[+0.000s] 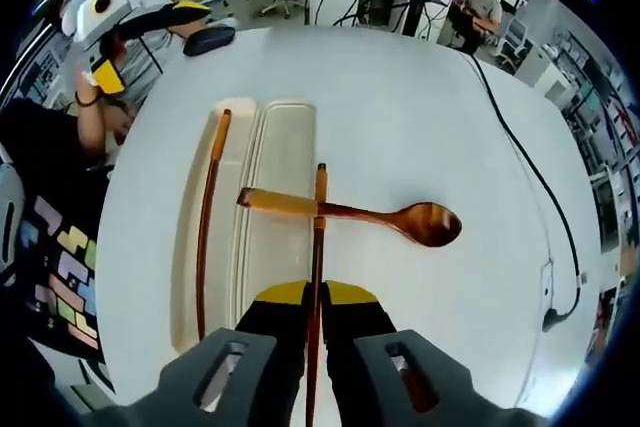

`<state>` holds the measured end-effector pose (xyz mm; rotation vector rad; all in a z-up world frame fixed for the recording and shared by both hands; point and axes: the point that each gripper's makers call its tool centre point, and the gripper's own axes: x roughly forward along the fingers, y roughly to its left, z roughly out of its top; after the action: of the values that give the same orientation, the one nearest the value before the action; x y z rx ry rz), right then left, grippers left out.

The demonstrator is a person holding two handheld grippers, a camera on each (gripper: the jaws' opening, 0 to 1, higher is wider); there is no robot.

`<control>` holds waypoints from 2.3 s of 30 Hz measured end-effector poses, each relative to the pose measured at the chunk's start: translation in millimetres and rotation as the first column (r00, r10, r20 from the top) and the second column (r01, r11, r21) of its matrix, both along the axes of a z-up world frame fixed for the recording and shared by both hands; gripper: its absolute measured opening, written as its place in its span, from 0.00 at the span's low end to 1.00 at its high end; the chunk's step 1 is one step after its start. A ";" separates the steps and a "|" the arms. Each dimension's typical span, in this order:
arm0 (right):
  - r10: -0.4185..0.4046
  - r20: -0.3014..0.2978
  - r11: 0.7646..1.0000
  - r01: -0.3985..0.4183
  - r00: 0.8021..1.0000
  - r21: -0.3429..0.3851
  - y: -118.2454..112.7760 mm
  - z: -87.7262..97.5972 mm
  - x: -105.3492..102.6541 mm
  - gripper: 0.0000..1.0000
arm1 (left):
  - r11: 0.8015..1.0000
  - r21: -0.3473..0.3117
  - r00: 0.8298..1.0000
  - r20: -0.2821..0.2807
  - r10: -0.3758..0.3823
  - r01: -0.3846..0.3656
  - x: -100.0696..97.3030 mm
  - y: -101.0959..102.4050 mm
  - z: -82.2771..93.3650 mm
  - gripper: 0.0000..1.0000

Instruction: Arrange the utensils inside the cutlery case until each visible utensil rests in its matching compartment.

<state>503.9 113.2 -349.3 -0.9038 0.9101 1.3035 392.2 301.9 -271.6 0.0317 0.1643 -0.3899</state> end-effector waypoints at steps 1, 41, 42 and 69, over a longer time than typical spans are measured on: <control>0.002 0.001 1.000 -0.002 1.000 0.000 -1.2 0.6 -1.6 0.02 | 1.000 0.002 1.000 0.000 0.001 -0.001 0.1 0.5 0.0 0.76; -0.009 0.142 0.987 -0.014 0.990 0.163 22.6 40.7 -33.0 0.02 | 1.000 0.004 1.000 -0.006 0.006 -0.006 0.7 2.9 -1.7 0.72; -0.001 0.141 0.985 -0.023 0.990 0.172 26.9 40.6 -36.8 0.02 | 1.000 0.005 1.000 -0.007 0.006 -0.006 0.9 3.0 -1.9 0.72; 0.033 0.026 0.969 -0.038 0.999 0.242 73.4 -7.8 -76.9 0.03 | 1.000 -0.010 1.000 -0.026 0.018 -0.018 4.1 7.6 -6.8 0.71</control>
<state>426.9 186.6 -357.0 -0.7439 0.7012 1.3989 396.4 309.5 -278.3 0.0154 0.1881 -0.3735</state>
